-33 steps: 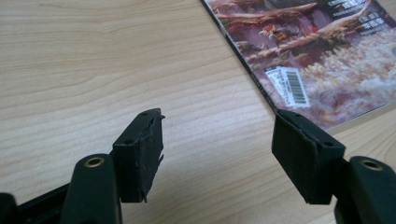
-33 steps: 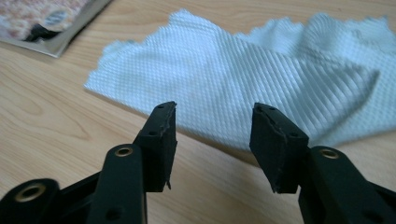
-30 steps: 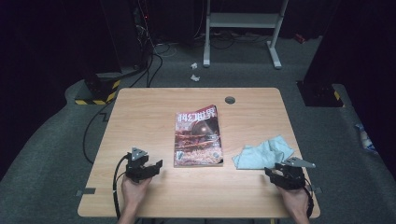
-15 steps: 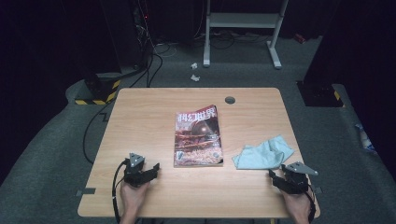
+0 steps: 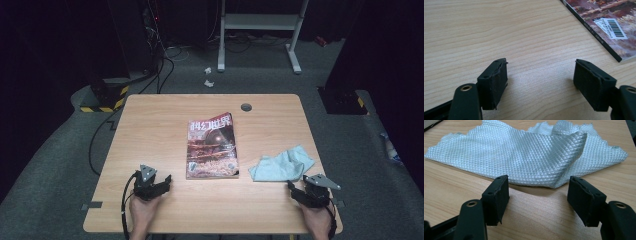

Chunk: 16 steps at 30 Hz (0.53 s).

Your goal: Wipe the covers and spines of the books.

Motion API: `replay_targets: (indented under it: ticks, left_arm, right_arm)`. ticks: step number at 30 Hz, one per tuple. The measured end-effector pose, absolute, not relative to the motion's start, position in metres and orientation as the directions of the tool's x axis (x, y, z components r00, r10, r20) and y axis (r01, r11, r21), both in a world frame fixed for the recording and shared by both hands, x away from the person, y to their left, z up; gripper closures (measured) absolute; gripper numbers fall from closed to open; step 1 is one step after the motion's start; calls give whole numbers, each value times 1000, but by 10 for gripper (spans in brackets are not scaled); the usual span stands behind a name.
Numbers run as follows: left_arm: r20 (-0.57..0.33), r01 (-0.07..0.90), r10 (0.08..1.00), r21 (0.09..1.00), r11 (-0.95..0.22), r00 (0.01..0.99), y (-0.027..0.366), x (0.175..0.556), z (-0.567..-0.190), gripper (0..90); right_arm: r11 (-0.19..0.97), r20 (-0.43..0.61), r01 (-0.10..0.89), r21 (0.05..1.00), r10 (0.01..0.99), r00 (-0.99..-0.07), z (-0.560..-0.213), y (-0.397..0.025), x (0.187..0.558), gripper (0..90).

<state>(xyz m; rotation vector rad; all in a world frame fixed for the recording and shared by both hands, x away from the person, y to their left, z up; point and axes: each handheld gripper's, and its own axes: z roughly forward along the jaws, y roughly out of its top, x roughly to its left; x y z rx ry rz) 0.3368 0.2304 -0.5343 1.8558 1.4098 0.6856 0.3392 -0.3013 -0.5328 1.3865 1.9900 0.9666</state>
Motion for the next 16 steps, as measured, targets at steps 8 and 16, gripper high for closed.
replay_targets:
  ticks: [8,16]
  left_arm:
    - [3,595,964,786,-166,265,230,336,-534,280]
    - [2,595,965,787,-164,263,230,336,-534,281]
  right_arm:
    - [218,-19,566,795,942,-336,-533,-301,339,337]
    - [220,-21,563,796,941,-338,-533,-301,339,337]
